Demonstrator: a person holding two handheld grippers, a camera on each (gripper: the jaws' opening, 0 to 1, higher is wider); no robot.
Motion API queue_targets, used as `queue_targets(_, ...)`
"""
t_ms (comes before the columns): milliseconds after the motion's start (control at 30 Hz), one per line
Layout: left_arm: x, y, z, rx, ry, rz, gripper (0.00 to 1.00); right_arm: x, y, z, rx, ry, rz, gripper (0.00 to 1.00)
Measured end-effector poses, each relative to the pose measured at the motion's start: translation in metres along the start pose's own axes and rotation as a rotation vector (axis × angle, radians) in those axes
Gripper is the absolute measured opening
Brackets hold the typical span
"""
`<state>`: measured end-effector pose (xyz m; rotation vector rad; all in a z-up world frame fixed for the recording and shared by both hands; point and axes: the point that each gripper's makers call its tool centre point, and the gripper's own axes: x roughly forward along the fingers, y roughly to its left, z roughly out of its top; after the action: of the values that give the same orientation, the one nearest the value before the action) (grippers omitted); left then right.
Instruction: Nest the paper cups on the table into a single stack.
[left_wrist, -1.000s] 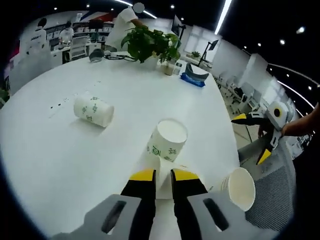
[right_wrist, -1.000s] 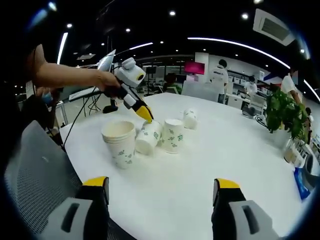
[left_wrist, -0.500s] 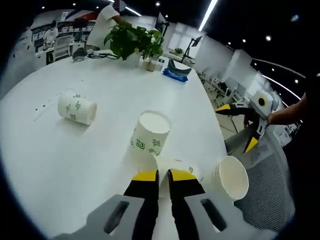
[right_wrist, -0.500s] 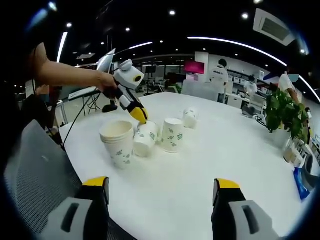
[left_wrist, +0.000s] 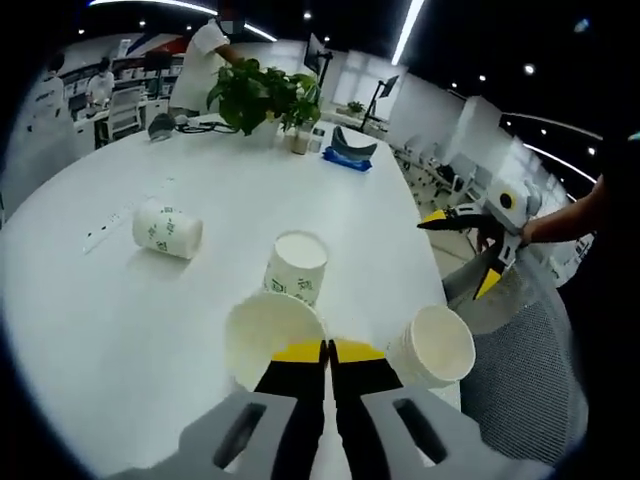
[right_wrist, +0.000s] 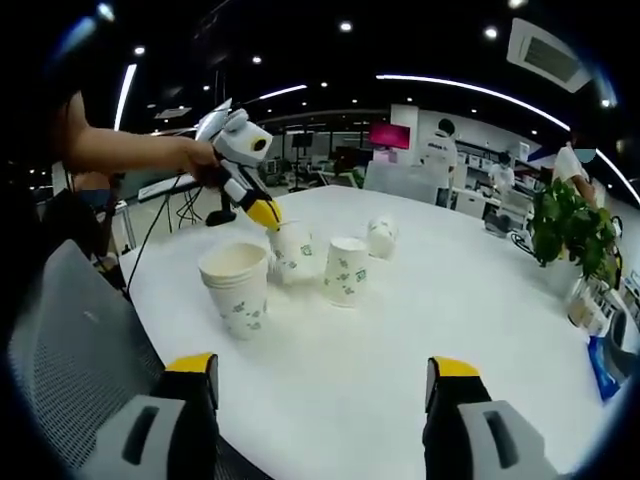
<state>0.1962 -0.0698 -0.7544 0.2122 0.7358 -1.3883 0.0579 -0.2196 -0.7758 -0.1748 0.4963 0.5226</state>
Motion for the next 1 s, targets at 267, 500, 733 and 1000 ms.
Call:
queue_targets(267,-0.014,-0.010,0.004,0.025,0.002,0.037,0.00,0.000,0.002,0.002,0.002,-0.010,0.006,0.87)
queue_targets(500,-0.024,-0.026,0.014,0.060,-0.008,0.048,0.00,-0.001,0.004,0.007,0.012,-0.030,0.013,0.89)
queue_targets(733,-0.032,-0.039,0.023,0.103,-0.015,0.056,0.00,-0.002,0.002,0.009,0.021,-0.054,0.015,0.90)
queue_targets(1000,-0.042,-0.059,0.035,0.163,-0.013,0.039,0.00,-0.002,0.003,0.011,0.024,-0.065,0.019,0.91)
